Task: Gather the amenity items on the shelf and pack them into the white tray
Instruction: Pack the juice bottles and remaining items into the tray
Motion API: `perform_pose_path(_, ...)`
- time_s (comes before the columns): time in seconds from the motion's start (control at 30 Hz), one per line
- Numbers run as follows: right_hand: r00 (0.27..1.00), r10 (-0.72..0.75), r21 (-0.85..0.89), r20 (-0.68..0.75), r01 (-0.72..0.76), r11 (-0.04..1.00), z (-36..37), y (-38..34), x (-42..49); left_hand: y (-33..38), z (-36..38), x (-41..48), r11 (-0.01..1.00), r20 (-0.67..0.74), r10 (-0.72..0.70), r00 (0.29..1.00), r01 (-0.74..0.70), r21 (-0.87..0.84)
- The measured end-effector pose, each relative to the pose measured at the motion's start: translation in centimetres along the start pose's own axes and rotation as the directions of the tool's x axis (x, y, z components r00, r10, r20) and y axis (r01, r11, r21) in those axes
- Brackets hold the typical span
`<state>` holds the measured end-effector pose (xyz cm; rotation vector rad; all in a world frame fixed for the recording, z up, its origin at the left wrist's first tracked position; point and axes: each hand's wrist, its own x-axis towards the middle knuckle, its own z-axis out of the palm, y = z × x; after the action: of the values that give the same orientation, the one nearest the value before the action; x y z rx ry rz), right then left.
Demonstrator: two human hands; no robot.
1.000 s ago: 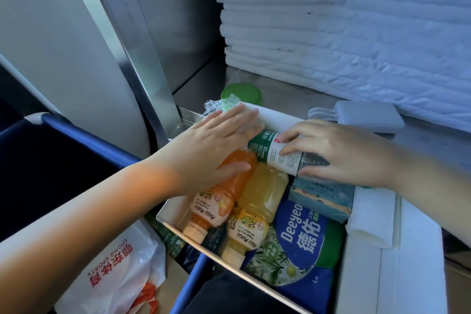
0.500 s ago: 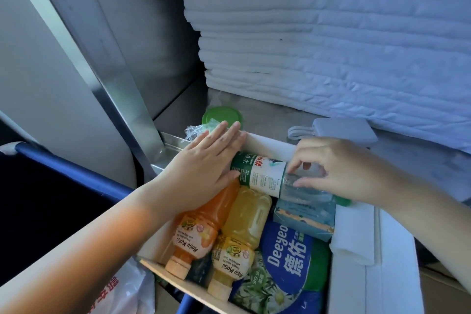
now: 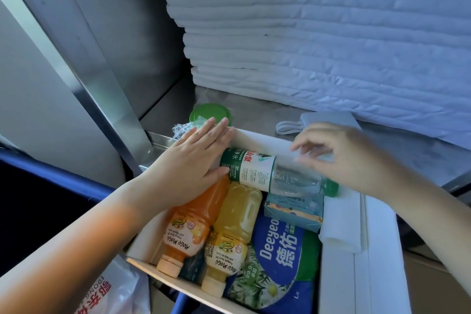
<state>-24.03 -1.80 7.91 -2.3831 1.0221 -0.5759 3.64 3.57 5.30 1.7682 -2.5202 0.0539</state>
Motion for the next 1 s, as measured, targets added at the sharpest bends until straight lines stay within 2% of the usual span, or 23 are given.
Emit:
perform_pose_path(0.07, 0.985, 0.028, -0.124, -0.17, -0.049, 0.991, -0.9, 0.5, 0.8, 0.0, 0.0, 0.0, 1.0, -0.004, -0.005, 1.0, 0.005, -0.011)
perform_pose_path(0.1, 0.98, 0.082, -0.252, -0.182, -0.127, 0.959, -1.3, 1.1, 1.4, 0.1, 0.0, 0.0, 1.0, -0.003, -0.006, 1.0, 0.006, -0.012)
perform_pose_path(0.2, 0.917, 0.394, -0.621, -0.066, -0.347, 0.703, -1.7, 3.0, 3.8, 0.2, 0.1, 0.0, 1.0, -0.007, -0.011, 1.0, 0.011, -0.008)
perform_pose_path(0.27, 0.86, 0.511, -0.704, -0.007, -0.367, 0.608, -1.5, 3.7, 5.6, 0.2, 0.2, 0.0, 1.0, -0.007, -0.011, 1.0, 0.011, -0.002)
perform_pose_path(0.43, 0.781, 0.612, -0.751, 0.126, -0.328, 0.573, -1.4, 5.4, 9.0, 0.0, 0.4, 0.0, 1.0, -0.021, -0.006, 1.0, 0.005, -0.013)
perform_pose_path(0.57, 0.801, 0.558, -0.732, 0.217, -0.245, 0.636, -0.5, 6.6, 9.4, -0.2, 0.6, 0.0, 0.999, -0.04, 0.005, 0.999, -0.007, -0.035)
perform_pose_path(0.73, 0.833, 0.512, -0.765, 0.21, -0.186, 0.617, 0.0, 7.0, 9.2, -0.2, 0.7, 0.0, 0.999, -0.038, 0.006, 0.999, -0.007, -0.044)
perform_pose_path(0.93, 0.727, 0.668, -0.824, 0.157, -0.276, 0.495, -0.2, 5.9, 8.6, -0.3, 0.6, -0.1, 0.999, -0.041, 0.011, 0.999, -0.013, -0.034)
perform_pose_path(1.0, 0.705, 0.691, -0.803, 0.16, -0.314, 0.506, -0.4, 5.8, 8.4, -0.2, 0.7, 0.0, 1.0, -0.037, 0.013, 0.999, -0.014, -0.025)
